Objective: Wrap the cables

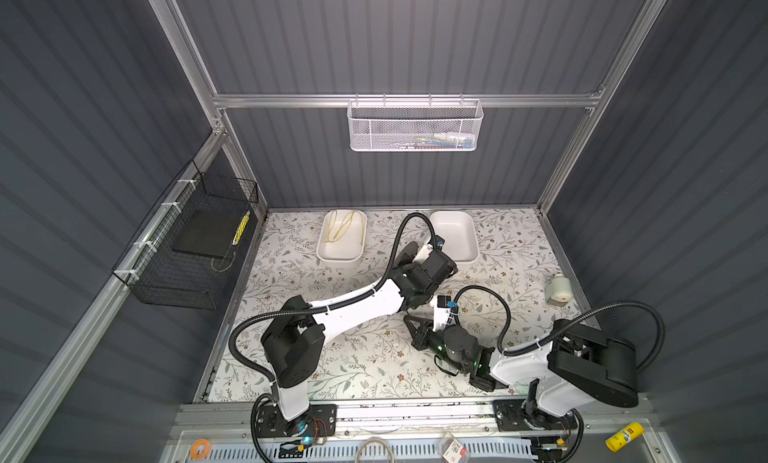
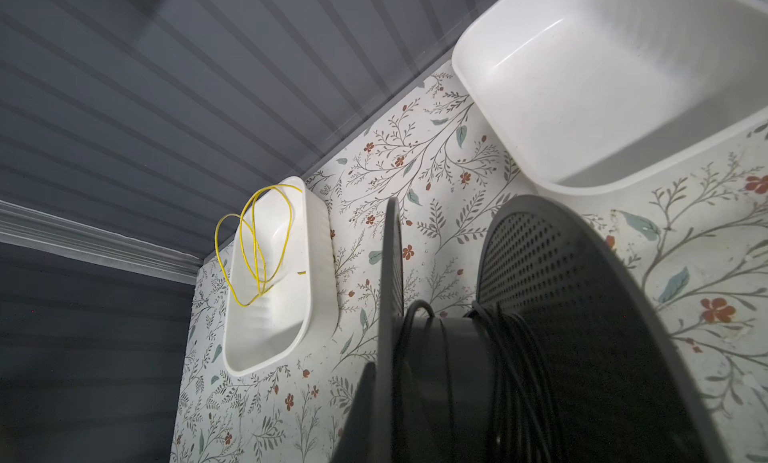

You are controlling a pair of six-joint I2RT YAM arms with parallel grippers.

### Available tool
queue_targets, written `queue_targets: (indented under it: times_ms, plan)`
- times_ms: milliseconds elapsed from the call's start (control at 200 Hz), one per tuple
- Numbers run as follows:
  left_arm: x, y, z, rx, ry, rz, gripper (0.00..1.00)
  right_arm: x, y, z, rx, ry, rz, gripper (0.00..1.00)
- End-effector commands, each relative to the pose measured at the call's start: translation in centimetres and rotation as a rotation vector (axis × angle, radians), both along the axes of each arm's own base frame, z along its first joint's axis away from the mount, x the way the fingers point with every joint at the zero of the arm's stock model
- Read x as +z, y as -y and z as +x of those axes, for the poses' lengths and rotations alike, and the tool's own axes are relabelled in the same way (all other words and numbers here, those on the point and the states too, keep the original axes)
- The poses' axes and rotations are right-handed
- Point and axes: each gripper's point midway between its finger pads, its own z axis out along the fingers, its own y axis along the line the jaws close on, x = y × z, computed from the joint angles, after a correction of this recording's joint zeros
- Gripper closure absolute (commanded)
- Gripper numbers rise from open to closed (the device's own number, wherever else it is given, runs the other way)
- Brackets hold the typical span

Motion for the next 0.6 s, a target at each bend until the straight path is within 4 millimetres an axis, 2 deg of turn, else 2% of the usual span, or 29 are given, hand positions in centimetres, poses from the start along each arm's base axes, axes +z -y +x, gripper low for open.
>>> queue_targets:
  times_ms: [0, 250, 445, 465, 595]
  plan:
    - [2.1, -3.4, 3.1, 0.183, 0.179, 0.084, 1.00, 2.1, -2.1, -3.1, 0.142, -0.006, 0.157, 1.00]
    - [-1.0, -2.6, 2.7, 0.147, 0.136, 0.198, 1.00, 0.5, -0.8, -2.6, 0.101, -0.051, 0.220, 1.00]
    - [-2.9, -2.0, 2.3, 0.115, 0.098, 0.223, 1.00, 0.4, -0.3, -2.1, 0.083, -0.049, 0.211, 1.00]
    - [-4.4, -2.5, 2.0, 0.107, 0.077, 0.260, 1.00, 0.3, -0.1, -2.0, 0.078, -0.052, 0.211, 1.00]
    - [-6.9, -2.4, 1.9, 0.093, 0.032, 0.320, 1.00, -0.4, 0.4, -1.7, 0.056, -0.083, 0.216, 1.00]
